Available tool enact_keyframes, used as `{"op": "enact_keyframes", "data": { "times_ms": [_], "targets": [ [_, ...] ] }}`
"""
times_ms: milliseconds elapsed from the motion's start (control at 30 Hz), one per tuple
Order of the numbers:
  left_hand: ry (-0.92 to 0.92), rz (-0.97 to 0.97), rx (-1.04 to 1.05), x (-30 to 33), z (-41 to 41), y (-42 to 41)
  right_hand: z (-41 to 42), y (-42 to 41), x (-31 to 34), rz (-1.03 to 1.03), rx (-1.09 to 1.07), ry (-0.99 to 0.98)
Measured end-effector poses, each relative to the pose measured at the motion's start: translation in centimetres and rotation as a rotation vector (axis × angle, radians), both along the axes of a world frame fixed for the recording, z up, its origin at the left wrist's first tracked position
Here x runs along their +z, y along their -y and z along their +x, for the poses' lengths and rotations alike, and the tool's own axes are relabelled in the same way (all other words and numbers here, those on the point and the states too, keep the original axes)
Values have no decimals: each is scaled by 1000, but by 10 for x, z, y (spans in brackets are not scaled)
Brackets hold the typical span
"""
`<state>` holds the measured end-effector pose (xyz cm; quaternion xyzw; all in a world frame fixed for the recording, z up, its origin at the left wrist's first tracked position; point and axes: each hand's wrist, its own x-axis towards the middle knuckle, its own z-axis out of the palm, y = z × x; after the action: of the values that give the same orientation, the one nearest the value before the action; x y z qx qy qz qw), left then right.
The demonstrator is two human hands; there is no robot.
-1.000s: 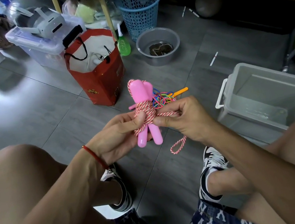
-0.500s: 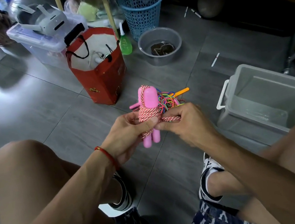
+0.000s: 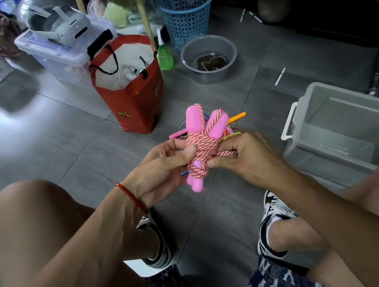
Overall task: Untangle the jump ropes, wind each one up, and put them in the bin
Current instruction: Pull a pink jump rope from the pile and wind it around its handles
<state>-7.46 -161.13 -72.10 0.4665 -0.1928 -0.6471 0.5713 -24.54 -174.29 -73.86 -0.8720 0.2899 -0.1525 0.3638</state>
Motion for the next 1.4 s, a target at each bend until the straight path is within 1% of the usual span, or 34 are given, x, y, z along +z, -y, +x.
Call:
{"op": "enact_keyframes", "data": {
  "times_ms": [67, 167, 300, 433, 500, 567, 633, 700, 733, 800, 867, 933, 1067, 1133, 1200, 1267, 1300, 1367, 1400],
  "targets": [
    [58, 23, 27, 1, 0, 2, -1, -2, 2, -29, -51, -31],
    [95, 14, 107, 0, -4, 4, 2, -6, 8, -35, -94, -67],
    [171, -3, 179, -3, -8, 9, 5, -13, 19, 28, -50, -121],
    [268, 26, 197, -5, -14, 10, 2, -11, 14, 71, 5, -85],
    [274, 6, 164, -5, -16, 9, 1, -6, 9, 199, 22, 6],
    [243, -15, 73, -1, -13, 7, 2, -3, 9, 322, 83, 90],
    [182, -37, -53, 3, -6, 4, 4, 1, 10, 375, 129, 107],
    [155, -58, -142, 7, 1, 1, 4, 4, 9, 386, 148, 106],
    [152, -69, -166, 9, 2, 0, 4, 4, 10, 374, 158, 95],
    [185, -67, -146, 6, 0, 0, 4, 3, 9, 325, 156, 51],
    [263, -19, -47, -1, -6, 2, 4, 1, 11, 183, 93, -31],
    [300, 16, 52, -7, -12, 6, 5, -3, 17, 48, 17, -110],
    [256, 39, 162, -10, -17, 11, 6, -15, 27, 50, -24, -112],
    [270, 48, 159, -8, -21, 12, 9, -17, 21, 51, -73, -96],
    [255, 83, 143, -6, -23, 12, 10, -15, 13, 143, -81, -25],
    [193, 98, 110, -2, -19, 12, 9, -8, 8, 301, -20, 111],
    [151, 85, 62, 2, -15, 11, 7, -4, 9, 356, 19, 154],
    [84, 41, -36, 6, -12, 8, 2, 3, 13, 408, 111, 174],
    [72, 40, -43, 6, -12, 7, 0, 5, 12, 412, 139, 170]
  ]
}}
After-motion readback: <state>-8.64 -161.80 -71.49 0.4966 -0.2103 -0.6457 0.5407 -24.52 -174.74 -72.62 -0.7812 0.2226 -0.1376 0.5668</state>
